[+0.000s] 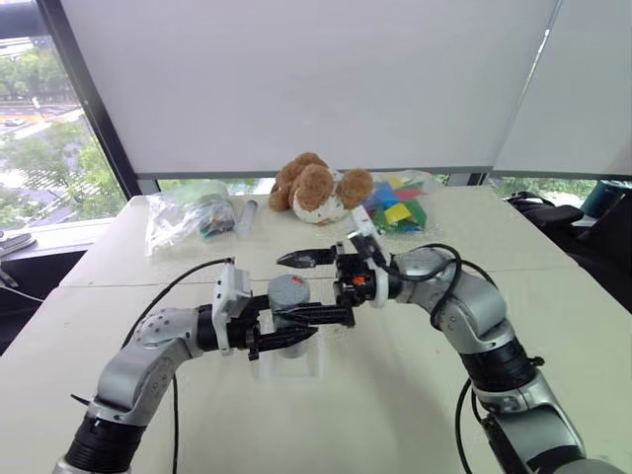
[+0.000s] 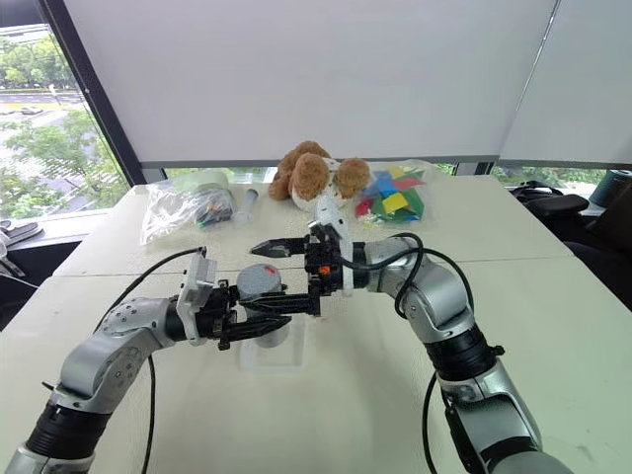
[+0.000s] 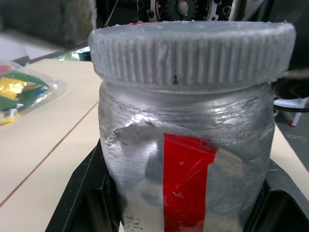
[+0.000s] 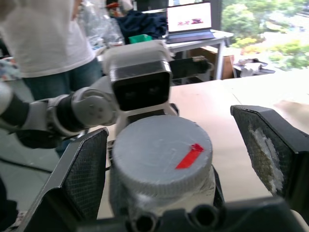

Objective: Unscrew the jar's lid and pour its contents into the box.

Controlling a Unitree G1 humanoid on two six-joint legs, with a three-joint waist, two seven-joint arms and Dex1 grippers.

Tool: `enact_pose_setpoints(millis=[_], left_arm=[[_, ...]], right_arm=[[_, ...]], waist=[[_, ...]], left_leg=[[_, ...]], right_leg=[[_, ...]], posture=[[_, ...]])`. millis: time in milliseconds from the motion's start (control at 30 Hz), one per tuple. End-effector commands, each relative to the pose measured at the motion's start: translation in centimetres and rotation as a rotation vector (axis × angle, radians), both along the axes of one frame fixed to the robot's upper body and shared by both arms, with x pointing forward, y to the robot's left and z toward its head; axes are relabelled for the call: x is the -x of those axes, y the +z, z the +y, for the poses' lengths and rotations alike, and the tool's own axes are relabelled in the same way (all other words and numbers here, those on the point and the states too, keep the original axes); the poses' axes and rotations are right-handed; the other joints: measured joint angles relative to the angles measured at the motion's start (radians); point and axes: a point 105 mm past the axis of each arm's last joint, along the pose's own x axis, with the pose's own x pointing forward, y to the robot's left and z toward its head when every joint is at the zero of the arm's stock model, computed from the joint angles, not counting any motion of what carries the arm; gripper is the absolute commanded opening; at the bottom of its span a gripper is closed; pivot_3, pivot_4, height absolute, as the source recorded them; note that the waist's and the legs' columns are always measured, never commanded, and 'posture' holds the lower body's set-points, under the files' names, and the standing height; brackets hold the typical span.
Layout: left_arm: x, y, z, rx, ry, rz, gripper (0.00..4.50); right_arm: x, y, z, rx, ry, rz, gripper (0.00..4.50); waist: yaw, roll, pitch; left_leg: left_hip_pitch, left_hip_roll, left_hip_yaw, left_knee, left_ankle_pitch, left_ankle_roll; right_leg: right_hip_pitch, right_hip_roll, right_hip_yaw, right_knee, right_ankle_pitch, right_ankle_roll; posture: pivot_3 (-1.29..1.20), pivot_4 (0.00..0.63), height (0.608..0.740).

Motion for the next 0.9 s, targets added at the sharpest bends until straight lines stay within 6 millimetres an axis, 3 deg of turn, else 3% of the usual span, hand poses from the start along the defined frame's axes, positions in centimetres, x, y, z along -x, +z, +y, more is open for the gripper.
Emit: enact_pose_setpoints(millis=[33,433,900], left_arm=[[0.2,0.7,-0.4,0.006,-0.015,-0.039,2.21],[0.5,0.2,-0.6,-0.002,-0.027,-0.038,2.21],[0.8,-0.1,-0.2,-0.004,-0.011,-0.034,2.21]], right_arm=[[0.0,1.7,0.6,-0.021,-0.013,-0.053,4.43],[-0.6,2.0,0.5,-0.040,-0.031,-0.016,4.43],[-1.4,1.4,-3.6,0.001,-0.024,0.055,4.43]], waist=[[-0.001,0.000,0.000],[-0.002,0.000,0.000],[-0.001,0.000,0.000]], left_leg=[[0.000,0.000,0.000,0.000,0.000,0.000],[0.000,0.000,0.000,0.000,0.000,0.000],[-0.001,0.000,0.000,0.000,0.000,0.000]], right_leg=[[0.000,0.000,0.000,0.000,0.000,0.000],[-0.001,0.000,0.000,0.001,0.000,0.000],[-0.001,0.000,0.000,0.001,0.000,0.000]], posture=[[0.00,0.150,0.740],[0.00,0.150,0.740],[0.00,0.150,0.740]])
